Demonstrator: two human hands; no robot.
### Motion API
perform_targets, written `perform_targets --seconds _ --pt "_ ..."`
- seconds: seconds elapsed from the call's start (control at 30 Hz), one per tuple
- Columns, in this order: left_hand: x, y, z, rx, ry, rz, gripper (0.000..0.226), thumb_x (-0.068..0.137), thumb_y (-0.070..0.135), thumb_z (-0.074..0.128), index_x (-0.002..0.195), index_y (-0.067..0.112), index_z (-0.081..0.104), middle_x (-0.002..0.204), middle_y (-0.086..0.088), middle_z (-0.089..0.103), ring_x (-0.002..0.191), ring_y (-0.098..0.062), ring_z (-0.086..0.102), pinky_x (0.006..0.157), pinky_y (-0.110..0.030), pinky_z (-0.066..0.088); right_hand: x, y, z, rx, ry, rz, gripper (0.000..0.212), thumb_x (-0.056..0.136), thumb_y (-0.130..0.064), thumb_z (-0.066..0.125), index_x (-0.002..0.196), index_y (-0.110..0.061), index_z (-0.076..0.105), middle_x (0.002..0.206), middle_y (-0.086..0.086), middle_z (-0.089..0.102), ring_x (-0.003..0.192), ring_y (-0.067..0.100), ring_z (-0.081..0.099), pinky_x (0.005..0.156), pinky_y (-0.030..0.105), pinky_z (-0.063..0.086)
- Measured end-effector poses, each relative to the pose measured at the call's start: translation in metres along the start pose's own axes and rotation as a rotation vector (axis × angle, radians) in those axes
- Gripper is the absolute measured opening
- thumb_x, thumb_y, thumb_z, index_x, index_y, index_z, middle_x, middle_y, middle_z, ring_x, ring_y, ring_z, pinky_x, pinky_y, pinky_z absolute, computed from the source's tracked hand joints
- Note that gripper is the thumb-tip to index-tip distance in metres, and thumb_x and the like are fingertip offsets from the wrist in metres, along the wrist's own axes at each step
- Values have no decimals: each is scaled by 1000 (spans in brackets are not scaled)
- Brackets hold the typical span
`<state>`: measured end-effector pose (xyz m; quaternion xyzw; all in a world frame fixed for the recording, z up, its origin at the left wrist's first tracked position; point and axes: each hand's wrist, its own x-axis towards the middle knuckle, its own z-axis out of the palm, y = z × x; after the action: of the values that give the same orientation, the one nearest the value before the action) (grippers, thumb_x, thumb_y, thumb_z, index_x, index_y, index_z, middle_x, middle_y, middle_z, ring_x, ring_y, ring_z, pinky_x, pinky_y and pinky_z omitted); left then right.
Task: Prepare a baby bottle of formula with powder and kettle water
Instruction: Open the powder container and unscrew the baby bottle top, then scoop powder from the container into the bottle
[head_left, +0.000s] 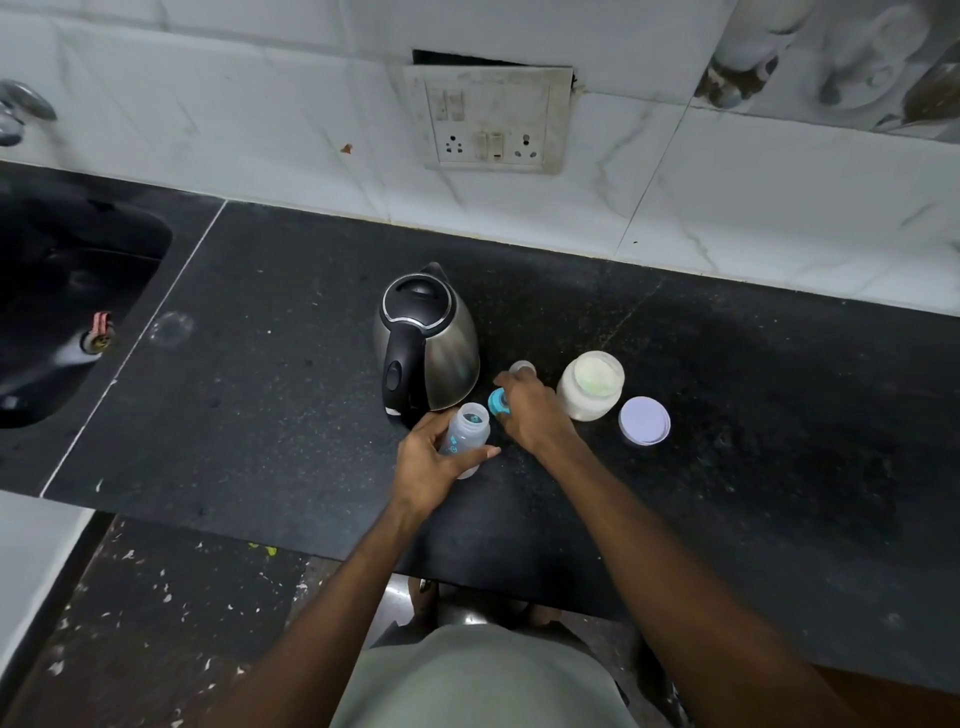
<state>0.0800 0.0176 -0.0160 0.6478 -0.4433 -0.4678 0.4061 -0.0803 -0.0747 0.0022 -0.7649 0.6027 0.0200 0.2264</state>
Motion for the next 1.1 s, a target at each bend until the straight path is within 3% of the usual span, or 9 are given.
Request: perform_targets --seconds 0.37,0.53,0.63,0.77,0.9,1.0,1.1 --pt "3 -3 4 -13 -51 -6 59 65 29 100 119 25 77 118 7 72 110 -12 72 99 -35 59 -3 3 12 -49 -5 -26 60 94 -15 72 147 -10 44 147 20 44 107 44 67 88 49 54" --pt "2 5 12 -58 -56 -8 51 67 21 99 113 27 78 118 3 75 105 -7 73 93 -27 57 -9 8 5 60 -27 -40 55 89 -11 75 140 -12 55 147 16 45 115 40 64 98 47 54" --pt "3 9 20 -110 -63 -19 54 68 22 99 117 20 77 115 0 79 107 -15 75 94 -33 59 -13 13 -9 105 5 -39 51 89 -5 72 138 -12 59 147 14 47 119 36 62 102 43 51" --pt "5 13 30 -116 -74 6 61 63 39 99 116 20 78 113 0 80 109 -23 75 98 -47 60 -18 27 -35 152 87 -62 30 95 -2 59 124 -8 68 120 14 65 108 33 63 93 42 53" --pt "7 17 44 -93 -84 32 59 58 48 98 107 22 79 104 0 80 100 -19 75 95 -50 61 -24 45 -60 336 212 13 12 94 -12 71 102 -17 78 88 5 78 81 22 72 80 41 60" --pt "9 20 54 -61 -96 47 51 56 51 98 101 36 78 102 -1 79 99 -20 75 94 -51 60 -32 60 -81 352 322 39 4 92 -20 77 95 -19 80 92 1 78 82 14 70 82 35 59" --pt "11 25 62 -25 -114 68 45 55 54 97 95 49 76 103 -3 76 99 -24 74 93 -52 60 -36 83 -95 286 344 81 8 92 -22 77 97 -17 81 100 6 75 88 20 69 81 35 56"
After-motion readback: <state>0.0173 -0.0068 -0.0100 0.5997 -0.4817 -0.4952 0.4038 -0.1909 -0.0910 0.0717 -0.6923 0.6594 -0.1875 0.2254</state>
